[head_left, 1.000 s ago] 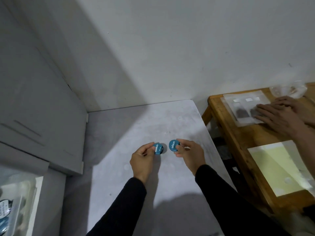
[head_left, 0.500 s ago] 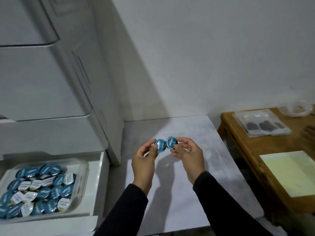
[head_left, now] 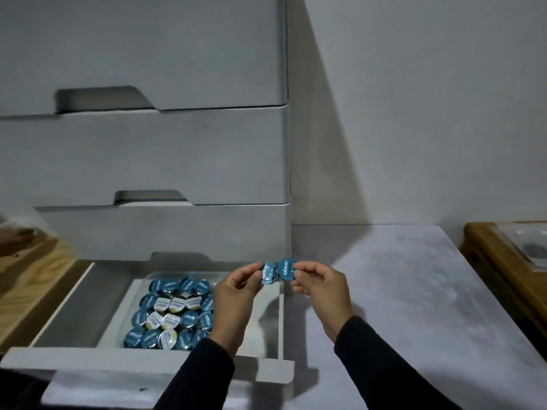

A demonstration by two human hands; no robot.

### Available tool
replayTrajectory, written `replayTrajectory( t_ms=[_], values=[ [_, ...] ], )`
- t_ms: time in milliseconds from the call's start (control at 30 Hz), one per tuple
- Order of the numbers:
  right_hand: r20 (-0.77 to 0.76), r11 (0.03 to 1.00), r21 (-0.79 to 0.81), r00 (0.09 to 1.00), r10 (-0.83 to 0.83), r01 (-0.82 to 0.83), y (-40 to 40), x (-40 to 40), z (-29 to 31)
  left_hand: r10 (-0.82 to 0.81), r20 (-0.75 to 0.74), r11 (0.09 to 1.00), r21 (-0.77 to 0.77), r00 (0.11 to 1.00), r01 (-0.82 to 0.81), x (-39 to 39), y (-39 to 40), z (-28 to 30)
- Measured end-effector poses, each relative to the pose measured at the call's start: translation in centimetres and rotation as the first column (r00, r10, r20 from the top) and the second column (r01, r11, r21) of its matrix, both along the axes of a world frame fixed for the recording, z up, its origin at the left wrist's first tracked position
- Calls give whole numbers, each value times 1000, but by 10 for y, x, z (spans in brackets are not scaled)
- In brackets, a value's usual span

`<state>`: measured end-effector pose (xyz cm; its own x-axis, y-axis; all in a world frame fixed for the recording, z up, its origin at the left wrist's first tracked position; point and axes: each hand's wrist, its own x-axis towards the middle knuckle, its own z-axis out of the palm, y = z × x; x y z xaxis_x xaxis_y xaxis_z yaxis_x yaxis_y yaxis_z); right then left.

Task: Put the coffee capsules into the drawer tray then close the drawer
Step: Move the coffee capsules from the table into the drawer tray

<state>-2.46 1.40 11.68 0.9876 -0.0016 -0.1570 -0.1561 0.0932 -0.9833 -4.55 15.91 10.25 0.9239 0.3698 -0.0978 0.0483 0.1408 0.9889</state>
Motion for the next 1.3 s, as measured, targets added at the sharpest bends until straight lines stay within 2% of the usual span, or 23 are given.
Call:
replayTrajectory(
  t_ms=[167,433,600,900,1033,1133,1233,1300],
  values=[
    [-83,999,-42,996,-13,9,77,-2,-20,-107,-156,981,144,982,130,4,94,-16],
    [-149,959,-241,971,-189,150,156,16,-55,-257,-313,936,156,914,316,48,176,-52],
    [-205,921,-333,938,-280,202,172,29,-68,-322,-369,922,88,872,378,68,188,-67],
    [-127,835,-513,945,-300,197,185,45,-84,-332,-417,908,102,846,406,81,188,-81],
    [-100,809,-558,953,-286,184,192,47,-83,-319,-428,871,219,845,440,83,190,-80],
    [-84,801,-572,959,-271,176,195,49,-86,-305,-425,809,356,852,467,83,190,-80],
    [-65,802,-573,966,-251,170,195,50,-90,-292,-457,758,425,840,495,84,190,-79],
    [-34,753,-644,978,-205,135,195,52,-92,-279,-467,732,462,839,501,85,190,-79]
  ],
)
